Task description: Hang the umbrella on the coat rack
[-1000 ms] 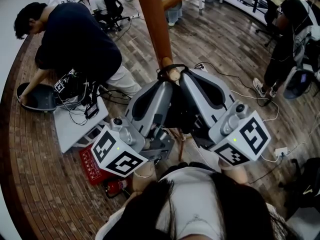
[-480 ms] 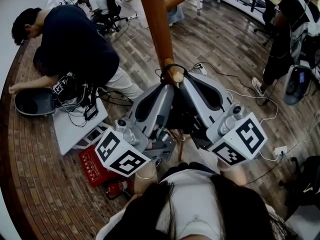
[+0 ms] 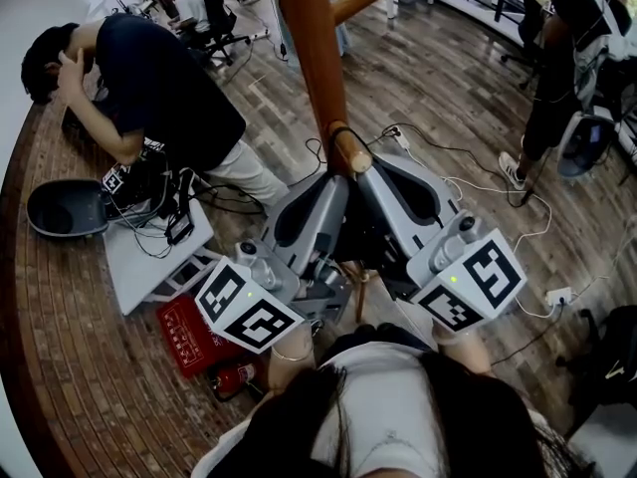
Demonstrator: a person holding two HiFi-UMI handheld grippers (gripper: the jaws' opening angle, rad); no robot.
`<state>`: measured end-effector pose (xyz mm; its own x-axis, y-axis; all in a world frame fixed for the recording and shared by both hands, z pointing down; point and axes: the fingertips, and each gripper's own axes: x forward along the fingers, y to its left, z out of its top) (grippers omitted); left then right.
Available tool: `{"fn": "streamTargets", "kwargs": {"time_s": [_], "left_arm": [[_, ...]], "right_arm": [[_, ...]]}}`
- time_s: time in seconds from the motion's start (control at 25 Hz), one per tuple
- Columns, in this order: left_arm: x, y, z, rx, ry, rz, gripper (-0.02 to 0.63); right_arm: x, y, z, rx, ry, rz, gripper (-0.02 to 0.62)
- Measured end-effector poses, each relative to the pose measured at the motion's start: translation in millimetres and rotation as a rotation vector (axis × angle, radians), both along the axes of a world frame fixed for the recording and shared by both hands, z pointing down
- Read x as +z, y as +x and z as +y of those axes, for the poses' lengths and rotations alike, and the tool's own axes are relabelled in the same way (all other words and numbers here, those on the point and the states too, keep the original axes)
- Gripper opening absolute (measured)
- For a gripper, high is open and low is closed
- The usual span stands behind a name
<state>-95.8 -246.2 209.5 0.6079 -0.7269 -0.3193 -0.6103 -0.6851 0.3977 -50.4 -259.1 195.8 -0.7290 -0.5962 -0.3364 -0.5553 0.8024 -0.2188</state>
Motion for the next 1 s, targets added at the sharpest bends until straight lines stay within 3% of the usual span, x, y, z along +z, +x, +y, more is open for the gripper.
{"fn": "streamTargets", "kwargs": {"time_s": [1.0], "left_arm": [[14.5, 6.9, -11.9, 0.009, -0.017, -0.028, 0.012]], "right_arm": [[16.0, -2.5, -10.5, 0.028, -0.022, 0.025, 0.035]]}}
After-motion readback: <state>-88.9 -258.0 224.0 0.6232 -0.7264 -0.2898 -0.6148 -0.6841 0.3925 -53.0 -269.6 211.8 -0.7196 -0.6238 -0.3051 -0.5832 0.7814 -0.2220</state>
